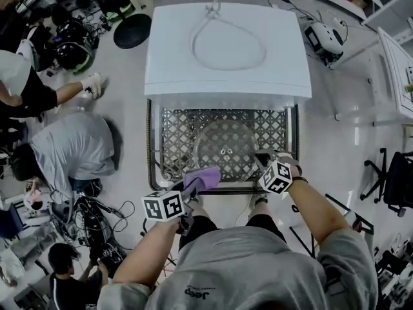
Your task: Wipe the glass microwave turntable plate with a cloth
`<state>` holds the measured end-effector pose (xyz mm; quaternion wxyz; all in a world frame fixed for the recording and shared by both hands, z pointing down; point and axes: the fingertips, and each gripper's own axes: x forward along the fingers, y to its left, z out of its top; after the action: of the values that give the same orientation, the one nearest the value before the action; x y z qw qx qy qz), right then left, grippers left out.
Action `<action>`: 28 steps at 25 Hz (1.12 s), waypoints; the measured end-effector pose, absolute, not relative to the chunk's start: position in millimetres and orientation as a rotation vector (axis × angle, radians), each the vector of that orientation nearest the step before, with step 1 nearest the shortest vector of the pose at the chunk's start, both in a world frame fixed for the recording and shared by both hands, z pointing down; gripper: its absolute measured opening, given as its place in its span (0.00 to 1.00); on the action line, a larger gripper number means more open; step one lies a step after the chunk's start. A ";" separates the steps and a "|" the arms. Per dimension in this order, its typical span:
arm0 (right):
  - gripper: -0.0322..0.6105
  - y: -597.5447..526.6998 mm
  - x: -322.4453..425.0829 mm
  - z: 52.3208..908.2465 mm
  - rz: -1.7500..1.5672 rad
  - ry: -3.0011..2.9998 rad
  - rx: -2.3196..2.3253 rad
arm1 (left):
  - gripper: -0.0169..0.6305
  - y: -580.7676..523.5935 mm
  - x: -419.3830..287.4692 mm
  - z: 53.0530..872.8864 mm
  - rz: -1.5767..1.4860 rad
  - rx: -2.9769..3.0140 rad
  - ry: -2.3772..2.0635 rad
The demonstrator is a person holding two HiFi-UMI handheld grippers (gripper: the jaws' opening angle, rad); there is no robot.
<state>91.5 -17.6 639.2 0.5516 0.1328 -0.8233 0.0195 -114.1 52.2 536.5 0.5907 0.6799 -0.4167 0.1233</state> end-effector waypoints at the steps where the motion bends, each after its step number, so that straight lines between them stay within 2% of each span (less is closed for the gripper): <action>1: 0.06 -15.5 92.5 639.2 0.048 -1.935 0.304 | 0.17 50.7 -114.8 527.2 0.275 1.593 -0.977; 9: 0.06 -18.9 86.6 640.3 0.004 -1.824 0.229 | 0.17 30.2 -125.9 465.0 0.221 1.710 -1.045; 15: 0.09 -14.3 73.5 609.4 -0.002 -1.852 0.186 | 0.17 19.3 -122.1 421.0 0.199 1.779 -1.071; 20: 0.08 -19.6 66.4 538.0 0.061 -2.049 0.277 | 0.17 5.6 -123.4 385.6 0.147 1.879 -1.117; 28: 0.06 -45.9 88.5 361.7 0.287 -2.538 0.638 | 0.17 -18.5 -125.7 330.1 0.023 2.096 -1.210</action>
<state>88.5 -45.9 361.7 0.2517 0.2347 -0.9330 0.1055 -125.7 -18.5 330.1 0.3530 0.8103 -0.4677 0.0091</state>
